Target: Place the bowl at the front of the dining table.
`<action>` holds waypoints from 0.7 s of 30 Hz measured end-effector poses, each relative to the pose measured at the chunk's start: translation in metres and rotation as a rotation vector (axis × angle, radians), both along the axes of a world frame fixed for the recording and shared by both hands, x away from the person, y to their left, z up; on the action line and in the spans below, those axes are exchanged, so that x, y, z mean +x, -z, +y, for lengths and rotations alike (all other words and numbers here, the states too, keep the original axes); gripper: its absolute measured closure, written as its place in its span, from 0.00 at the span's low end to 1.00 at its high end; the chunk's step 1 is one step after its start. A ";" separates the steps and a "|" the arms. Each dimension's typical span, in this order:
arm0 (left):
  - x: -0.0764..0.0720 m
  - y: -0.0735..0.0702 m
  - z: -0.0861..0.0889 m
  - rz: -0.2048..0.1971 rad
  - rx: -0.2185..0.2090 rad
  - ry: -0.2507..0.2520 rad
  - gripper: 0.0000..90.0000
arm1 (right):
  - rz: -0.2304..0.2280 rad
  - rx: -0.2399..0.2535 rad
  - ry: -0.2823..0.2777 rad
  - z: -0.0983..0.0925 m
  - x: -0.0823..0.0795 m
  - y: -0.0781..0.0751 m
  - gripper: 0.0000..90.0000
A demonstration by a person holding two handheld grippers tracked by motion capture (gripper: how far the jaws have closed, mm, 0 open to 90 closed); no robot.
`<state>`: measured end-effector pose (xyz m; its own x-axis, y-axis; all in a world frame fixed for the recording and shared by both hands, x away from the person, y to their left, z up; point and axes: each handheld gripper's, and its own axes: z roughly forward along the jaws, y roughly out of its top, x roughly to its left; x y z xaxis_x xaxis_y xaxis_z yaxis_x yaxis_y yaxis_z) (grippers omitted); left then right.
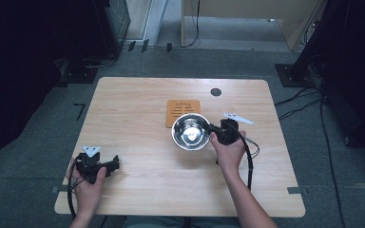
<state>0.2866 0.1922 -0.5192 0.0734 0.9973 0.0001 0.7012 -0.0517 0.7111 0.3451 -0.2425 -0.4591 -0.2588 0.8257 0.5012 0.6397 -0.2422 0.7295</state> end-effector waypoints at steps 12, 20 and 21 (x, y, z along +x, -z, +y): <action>0.000 0.000 0.000 0.000 0.000 0.000 0.01 | 0.006 0.006 0.024 0.006 0.013 0.002 0.94; 0.000 0.000 0.000 0.000 0.000 0.000 0.01 | 0.005 -0.001 0.039 0.009 0.022 0.003 0.94; 0.000 0.000 0.000 0.000 0.000 0.000 0.01 | 0.006 -0.001 0.042 0.009 0.023 0.003 0.94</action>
